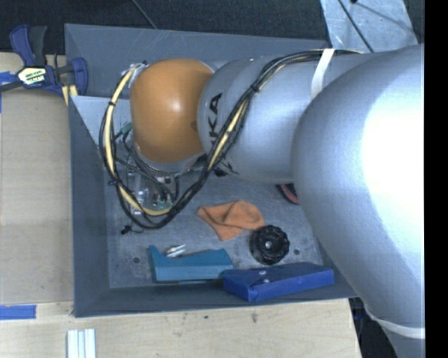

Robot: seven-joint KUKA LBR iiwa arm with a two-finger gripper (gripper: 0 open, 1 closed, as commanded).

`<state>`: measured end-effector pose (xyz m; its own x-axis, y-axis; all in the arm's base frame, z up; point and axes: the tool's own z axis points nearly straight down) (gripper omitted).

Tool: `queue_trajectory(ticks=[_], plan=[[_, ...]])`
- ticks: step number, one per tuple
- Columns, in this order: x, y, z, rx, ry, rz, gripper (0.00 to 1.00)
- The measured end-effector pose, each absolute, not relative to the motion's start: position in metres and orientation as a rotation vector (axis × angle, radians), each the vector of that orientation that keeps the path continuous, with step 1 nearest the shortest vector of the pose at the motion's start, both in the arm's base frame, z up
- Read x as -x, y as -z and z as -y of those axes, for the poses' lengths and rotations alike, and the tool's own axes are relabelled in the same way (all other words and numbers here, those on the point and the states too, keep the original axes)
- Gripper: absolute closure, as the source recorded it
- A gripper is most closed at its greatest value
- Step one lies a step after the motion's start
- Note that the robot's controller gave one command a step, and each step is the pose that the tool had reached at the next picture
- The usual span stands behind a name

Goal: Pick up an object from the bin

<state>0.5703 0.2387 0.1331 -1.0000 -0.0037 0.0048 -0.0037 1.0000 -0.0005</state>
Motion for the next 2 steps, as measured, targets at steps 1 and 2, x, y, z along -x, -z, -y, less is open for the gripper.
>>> queue_trajectory(ticks=[1,2], plan=[[-0.5719,-0.1381,-0.2375,0.000,0.002,3.143,0.00],[-0.5785,-0.1364,-0.2312,-0.046,0.006,3.145,0.00]])
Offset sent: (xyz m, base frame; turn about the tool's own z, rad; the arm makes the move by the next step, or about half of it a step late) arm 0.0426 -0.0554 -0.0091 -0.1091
